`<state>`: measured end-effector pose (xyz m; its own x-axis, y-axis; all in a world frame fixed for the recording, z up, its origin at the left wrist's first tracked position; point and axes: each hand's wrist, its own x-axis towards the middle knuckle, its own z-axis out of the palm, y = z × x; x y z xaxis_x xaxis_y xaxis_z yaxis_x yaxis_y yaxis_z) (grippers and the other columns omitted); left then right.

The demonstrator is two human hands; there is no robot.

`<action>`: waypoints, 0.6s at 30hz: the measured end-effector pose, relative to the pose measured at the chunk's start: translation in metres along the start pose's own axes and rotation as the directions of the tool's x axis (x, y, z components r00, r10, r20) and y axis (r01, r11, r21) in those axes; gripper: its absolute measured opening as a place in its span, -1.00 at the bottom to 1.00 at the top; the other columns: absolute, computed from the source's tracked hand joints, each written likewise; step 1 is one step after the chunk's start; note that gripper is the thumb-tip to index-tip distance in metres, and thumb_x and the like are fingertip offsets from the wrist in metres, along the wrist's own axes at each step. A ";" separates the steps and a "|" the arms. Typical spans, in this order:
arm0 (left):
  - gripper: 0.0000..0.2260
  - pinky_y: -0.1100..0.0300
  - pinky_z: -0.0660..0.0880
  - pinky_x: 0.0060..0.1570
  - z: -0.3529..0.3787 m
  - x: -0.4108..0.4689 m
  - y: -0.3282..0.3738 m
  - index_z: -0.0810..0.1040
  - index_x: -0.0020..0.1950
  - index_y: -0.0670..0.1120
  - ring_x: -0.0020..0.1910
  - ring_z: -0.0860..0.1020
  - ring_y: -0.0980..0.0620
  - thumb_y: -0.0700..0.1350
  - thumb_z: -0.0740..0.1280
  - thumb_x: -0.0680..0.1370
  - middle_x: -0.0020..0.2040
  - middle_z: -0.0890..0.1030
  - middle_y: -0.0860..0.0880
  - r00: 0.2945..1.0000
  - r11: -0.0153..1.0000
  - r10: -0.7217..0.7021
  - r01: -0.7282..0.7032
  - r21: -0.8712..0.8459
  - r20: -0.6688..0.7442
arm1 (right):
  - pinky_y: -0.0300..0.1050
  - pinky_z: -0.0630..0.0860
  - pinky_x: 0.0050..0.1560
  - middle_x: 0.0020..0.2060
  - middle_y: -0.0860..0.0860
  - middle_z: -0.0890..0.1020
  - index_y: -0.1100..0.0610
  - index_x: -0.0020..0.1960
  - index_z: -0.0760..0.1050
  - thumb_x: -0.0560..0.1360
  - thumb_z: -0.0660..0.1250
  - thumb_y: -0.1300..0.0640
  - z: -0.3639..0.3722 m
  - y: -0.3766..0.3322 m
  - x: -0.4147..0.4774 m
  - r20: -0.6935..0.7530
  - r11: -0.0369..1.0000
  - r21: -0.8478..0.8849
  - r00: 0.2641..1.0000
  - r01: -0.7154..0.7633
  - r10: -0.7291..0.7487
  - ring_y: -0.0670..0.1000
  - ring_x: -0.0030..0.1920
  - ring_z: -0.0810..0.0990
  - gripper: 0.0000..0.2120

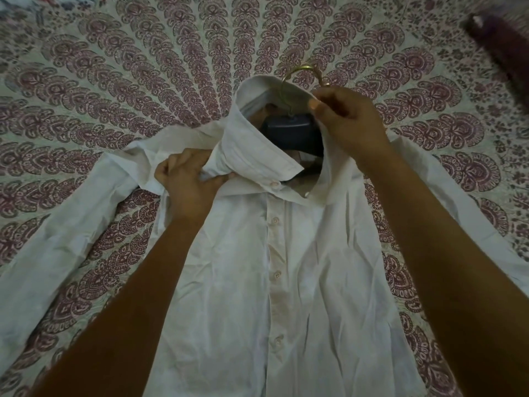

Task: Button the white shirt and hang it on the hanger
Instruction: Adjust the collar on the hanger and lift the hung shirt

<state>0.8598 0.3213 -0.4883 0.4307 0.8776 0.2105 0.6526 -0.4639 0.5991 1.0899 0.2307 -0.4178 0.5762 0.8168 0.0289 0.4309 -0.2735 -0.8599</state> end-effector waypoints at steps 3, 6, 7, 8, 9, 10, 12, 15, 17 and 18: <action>-0.63 0.18 0.06 -0.01 -0.001 0.000 -0.002 0.62 -0.03 -0.14 -0.02 0.49 -0.19 0.09 0.46 0.30 -0.08 0.62 -0.12 1.000 1.000 0.026 -0.026 0.005 -0.007 | -0.32 0.25 -0.39 -0.53 -0.19 0.38 0.00 -0.39 0.41 0.54 0.25 0.21 0.001 -0.007 0.018 0.028 1.000 -0.004 0.999 -0.029 0.029 -0.26 -0.51 0.32 -0.67; -0.65 0.22 0.03 -0.04 0.000 0.001 -0.004 0.61 -0.04 -0.14 -0.01 0.49 -0.19 0.06 0.48 0.30 -0.08 0.61 -0.12 1.000 1.000 0.027 -0.027 -0.011 0.004 | -0.34 0.21 -0.46 -0.51 -0.08 0.33 0.08 -0.39 0.38 0.54 0.26 0.17 0.001 -0.016 0.027 0.057 0.997 -0.028 0.995 -0.076 0.078 -0.23 -0.58 0.28 -0.68; -0.65 0.20 0.05 -0.01 0.000 0.002 -0.006 0.61 -0.04 -0.15 0.00 0.49 -0.19 0.03 0.49 0.30 -0.07 0.61 -0.14 1.000 1.000 0.015 -0.015 -0.016 0.014 | -0.33 0.27 -0.44 -0.48 -0.04 0.35 0.11 -0.37 0.38 0.55 0.26 0.15 0.000 -0.021 0.028 0.040 0.987 0.069 0.989 -0.142 0.139 -0.23 -0.57 0.30 -0.69; -0.66 0.16 0.07 0.02 0.001 0.002 -0.007 0.61 -0.03 -0.15 0.01 0.49 -0.19 0.01 0.49 0.29 -0.07 0.61 -0.15 1.000 1.000 0.000 0.001 -0.019 0.022 | -0.31 0.35 -0.41 -0.46 -0.01 0.40 0.12 -0.35 0.40 0.55 0.25 0.13 -0.002 -0.025 0.029 0.049 0.951 0.191 0.970 -0.245 0.240 -0.21 -0.54 0.37 -0.71; -0.66 0.11 0.10 0.04 0.001 0.002 -0.008 0.61 -0.03 -0.16 0.01 0.49 -0.19 -0.01 0.49 0.29 -0.07 0.60 -0.16 1.000 1.000 -0.015 0.016 -0.020 0.026 | -0.26 0.44 -0.34 -0.44 0.01 0.47 0.12 -0.34 0.43 0.55 0.25 0.12 -0.006 -0.025 0.032 0.108 0.893 0.280 0.936 -0.352 0.335 -0.16 -0.49 0.46 -0.72; -0.67 0.09 0.12 0.04 0.001 0.003 -0.008 0.61 -0.04 -0.16 0.00 0.49 -0.19 -0.01 0.47 0.28 -0.07 0.60 -0.16 0.999 0.999 -0.028 0.029 -0.021 0.025 | -0.19 0.50 -0.26 -0.43 0.02 0.54 0.11 -0.33 0.49 0.55 0.24 0.10 -0.010 -0.022 0.033 0.209 0.839 0.296 0.888 -0.457 0.410 -0.08 -0.41 0.53 -0.72; -0.68 0.08 0.13 0.03 0.001 0.003 -0.009 0.61 -0.06 -0.15 -0.01 0.50 -0.18 -0.03 0.45 0.27 -0.08 0.60 -0.16 0.999 0.999 -0.040 0.041 -0.031 0.025 | -0.13 0.54 -0.16 -0.39 0.03 0.62 0.12 -0.30 0.58 0.54 0.23 0.06 -0.019 -0.014 0.035 0.423 0.763 0.188 0.751 -0.619 0.506 0.00 -0.29 0.56 -0.70; -0.69 0.11 0.13 0.01 0.003 0.002 -0.011 0.62 -0.05 -0.15 -0.02 0.51 -0.18 -0.05 0.48 0.28 -0.09 0.61 -0.15 0.999 0.999 -0.026 0.027 -0.040 0.021 | -0.12 0.61 -0.14 -0.11 0.08 0.65 0.17 0.06 0.56 0.41 0.32 -0.07 -0.022 0.000 0.031 0.595 0.635 0.201 0.608 -0.746 0.526 0.04 -0.13 0.63 -0.64; -0.69 0.06 0.16 0.02 0.005 0.001 -0.012 0.62 -0.04 -0.15 -0.04 0.52 -0.20 -0.07 0.50 0.27 -0.09 0.62 -0.15 1.000 0.999 -0.011 0.012 -0.034 0.026 | -0.10 0.62 -0.11 -0.04 0.10 0.64 0.18 0.15 0.50 0.37 0.32 -0.05 -0.020 0.011 0.028 0.611 0.585 0.281 0.612 -0.761 0.502 0.05 -0.09 0.63 -0.55; -0.68 0.04 0.18 0.02 0.006 0.001 -0.013 0.62 -0.04 -0.15 -0.05 0.53 -0.21 -0.07 0.51 0.27 -0.09 0.62 -0.15 0.999 0.999 -0.004 0.005 -0.033 0.033 | -0.10 0.61 -0.06 -0.05 0.10 0.63 0.20 0.17 0.49 0.38 0.32 -0.03 -0.018 0.016 0.027 0.583 0.576 0.323 0.637 -0.751 0.504 0.05 -0.09 0.62 -0.56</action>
<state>0.8555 0.3274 -0.5000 0.4485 0.8749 0.1828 0.6339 -0.4556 0.6250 1.1246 0.2389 -0.4220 0.1800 0.6784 -0.7122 -0.4090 -0.6069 -0.6815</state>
